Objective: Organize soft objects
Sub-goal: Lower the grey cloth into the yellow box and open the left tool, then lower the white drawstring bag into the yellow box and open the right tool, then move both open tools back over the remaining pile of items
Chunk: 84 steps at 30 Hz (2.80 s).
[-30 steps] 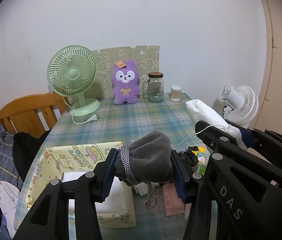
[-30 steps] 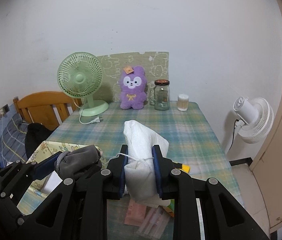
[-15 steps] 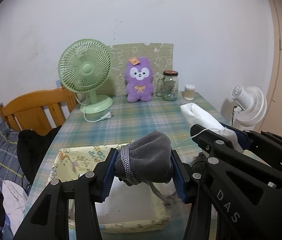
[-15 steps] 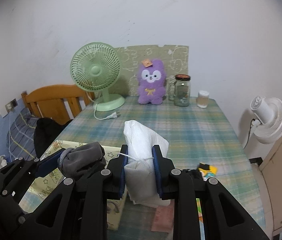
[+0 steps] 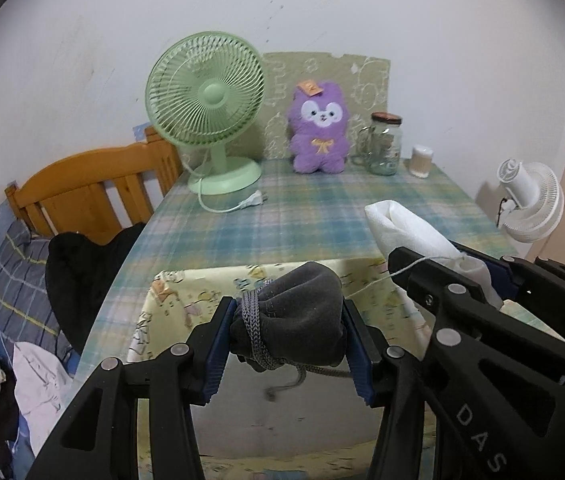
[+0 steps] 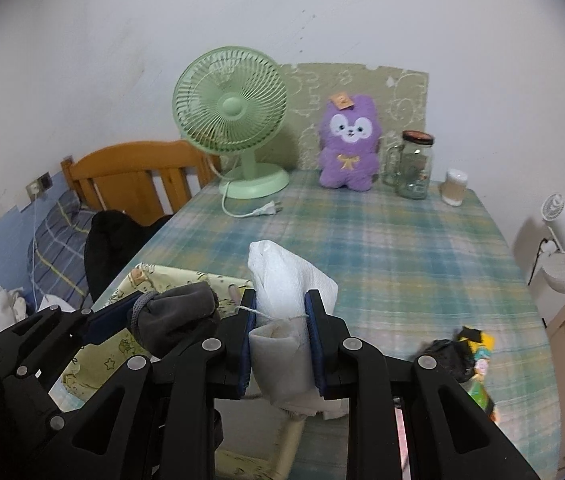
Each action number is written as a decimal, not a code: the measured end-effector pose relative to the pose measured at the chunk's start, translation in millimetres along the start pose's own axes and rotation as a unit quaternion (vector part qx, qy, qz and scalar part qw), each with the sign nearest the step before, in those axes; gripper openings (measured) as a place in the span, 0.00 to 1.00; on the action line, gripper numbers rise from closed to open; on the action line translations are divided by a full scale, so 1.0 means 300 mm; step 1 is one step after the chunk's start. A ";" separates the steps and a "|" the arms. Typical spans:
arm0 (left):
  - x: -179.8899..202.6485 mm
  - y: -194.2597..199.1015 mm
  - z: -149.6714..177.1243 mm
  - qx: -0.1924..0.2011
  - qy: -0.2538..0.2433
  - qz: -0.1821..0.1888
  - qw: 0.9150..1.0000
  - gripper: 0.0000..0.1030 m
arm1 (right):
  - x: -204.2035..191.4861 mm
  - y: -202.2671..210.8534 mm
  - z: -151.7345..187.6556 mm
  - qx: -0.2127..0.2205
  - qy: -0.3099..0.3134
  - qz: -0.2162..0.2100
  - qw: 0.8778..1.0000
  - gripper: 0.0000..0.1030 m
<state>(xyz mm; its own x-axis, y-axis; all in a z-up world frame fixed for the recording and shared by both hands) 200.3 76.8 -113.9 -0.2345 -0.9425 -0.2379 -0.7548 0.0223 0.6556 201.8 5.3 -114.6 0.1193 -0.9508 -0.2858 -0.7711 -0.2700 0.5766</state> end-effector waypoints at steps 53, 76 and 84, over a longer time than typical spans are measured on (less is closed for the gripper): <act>-0.015 0.034 0.054 -0.008 0.006 0.010 1.000 0.95 | 0.003 0.015 0.044 -0.004 -0.005 0.008 1.000 0.87; 0.113 0.170 -0.037 0.033 0.008 0.001 0.999 0.95 | 0.115 0.201 -0.010 0.038 -0.017 0.004 0.999 0.92; 0.172 0.204 -0.064 0.048 0.007 0.000 0.999 0.95 | 0.180 0.255 -0.029 0.050 -0.026 0.006 0.998 0.93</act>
<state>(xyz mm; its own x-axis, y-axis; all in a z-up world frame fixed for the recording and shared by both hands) 153.6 23.1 -72.4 -0.2266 -0.9473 -0.2265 -0.8096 0.0539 0.5845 154.6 -67.9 -79.2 0.0803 -0.9440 -0.3199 -0.8311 -0.2406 0.5014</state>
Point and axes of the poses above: each gripper's, at about its wrist camera, not at the fingertips, and y roughly against the way its jaws point, x to its right, z to its underside, the point moved 10 cm from there along -y, roughly the way its jaws point, and after that the axes turned 15 degrees about -y, right-handed, at the moved point
